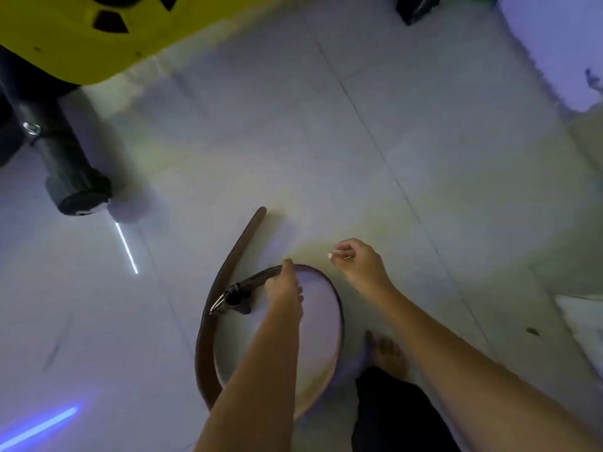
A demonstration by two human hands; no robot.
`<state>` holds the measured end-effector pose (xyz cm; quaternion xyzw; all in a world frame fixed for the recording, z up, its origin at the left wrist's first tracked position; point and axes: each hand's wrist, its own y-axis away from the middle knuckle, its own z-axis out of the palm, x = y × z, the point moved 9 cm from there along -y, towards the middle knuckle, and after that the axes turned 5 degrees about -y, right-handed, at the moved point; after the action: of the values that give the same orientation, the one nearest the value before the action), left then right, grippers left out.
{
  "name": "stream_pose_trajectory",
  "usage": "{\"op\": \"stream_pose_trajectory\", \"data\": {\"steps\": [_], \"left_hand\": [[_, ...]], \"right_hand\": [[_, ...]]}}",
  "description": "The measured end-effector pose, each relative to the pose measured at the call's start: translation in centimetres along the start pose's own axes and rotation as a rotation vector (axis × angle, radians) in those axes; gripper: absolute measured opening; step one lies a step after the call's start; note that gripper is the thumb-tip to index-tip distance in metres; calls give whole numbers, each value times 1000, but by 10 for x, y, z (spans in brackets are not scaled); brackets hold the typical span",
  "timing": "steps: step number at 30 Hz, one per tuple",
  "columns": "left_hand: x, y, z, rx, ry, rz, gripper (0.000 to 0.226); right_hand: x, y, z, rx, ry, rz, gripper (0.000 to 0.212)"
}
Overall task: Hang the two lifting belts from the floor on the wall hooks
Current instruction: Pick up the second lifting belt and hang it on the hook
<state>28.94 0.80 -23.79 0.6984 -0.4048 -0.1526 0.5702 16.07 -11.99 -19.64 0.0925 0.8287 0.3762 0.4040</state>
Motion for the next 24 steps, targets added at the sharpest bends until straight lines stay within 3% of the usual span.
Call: {"op": "stream_pose_trajectory", "data": {"steps": [4,10,17,24], "left_hand": [[-11,-58,27,51,64,-27,55],[-5,-48,43,8,184,-14,25],[42,109,24,-298,-149,282,24],[116,320,-18,-572,-323,543,19]], "right_hand": [[39,-48,17,-39,-9,15,31],[50,-48,16,-84,-43,62,32],[-18,57,-32,-143,-162,155,36],[-134,208,-123,60,-430,64,14]]}}
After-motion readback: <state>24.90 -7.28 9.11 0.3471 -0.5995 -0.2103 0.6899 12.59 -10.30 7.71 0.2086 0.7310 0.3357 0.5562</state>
